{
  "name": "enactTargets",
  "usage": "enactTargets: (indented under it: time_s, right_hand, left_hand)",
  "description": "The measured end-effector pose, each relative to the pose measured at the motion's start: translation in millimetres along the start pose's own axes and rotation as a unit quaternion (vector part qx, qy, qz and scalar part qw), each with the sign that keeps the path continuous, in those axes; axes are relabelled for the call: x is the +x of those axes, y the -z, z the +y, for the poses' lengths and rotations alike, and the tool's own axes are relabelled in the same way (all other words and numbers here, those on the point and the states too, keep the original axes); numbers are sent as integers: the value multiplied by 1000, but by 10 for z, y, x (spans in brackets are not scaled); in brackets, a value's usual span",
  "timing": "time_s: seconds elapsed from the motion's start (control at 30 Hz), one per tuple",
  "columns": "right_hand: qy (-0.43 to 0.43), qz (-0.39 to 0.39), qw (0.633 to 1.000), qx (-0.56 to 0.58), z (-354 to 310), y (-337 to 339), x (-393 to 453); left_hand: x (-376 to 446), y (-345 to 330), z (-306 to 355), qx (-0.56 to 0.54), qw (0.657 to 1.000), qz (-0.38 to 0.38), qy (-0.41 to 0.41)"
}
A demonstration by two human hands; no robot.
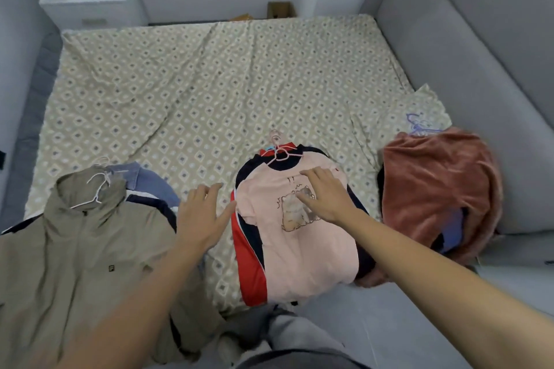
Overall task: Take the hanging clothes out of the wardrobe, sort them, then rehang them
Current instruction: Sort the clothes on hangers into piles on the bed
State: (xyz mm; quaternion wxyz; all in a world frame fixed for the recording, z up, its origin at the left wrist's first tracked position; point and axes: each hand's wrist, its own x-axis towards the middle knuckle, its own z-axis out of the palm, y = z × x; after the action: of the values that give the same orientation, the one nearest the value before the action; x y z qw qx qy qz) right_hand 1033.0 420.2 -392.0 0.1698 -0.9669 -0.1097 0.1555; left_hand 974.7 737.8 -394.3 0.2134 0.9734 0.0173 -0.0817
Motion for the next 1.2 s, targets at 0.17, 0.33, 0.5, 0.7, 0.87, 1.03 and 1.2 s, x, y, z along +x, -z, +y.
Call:
enactTargets:
  time_s: [0.17, 0.33, 0.5, 0.7, 0.87, 1.03, 1.2]
  right_hand:
    - [-7, -7, 1000, 5, 689, -84, 321]
    - [-12, -57, 998, 11, 1569, -447, 1217]
    - [-3, -103, 995, -3, 2374, -1012, 2218]
    - [15, -177, 984, 17, 2832, -1502, 3034]
    - [3, -177, 984, -1, 2870, -1764, 3190]
    - [14, -181, 983, 17, 2875, -1691, 3135]
    - [-24, -209, 974, 88, 2930, -1527, 2859]
  left_hand:
    - [390, -469, 432, 0, 1000, -26, 7]
    - [1215, -1156, 610, 7, 997, -60, 50]
    - [2124, -2097, 564, 15, 987, -125, 104]
    - [2707, -2843, 216, 57, 966, -204, 148]
    - [2811, -3106, 12, 19, 945, -230, 231]
    - [2828, -3157, 5, 9, 947, -222, 230]
    - [2632, -3005, 174, -31, 955, -210, 207]
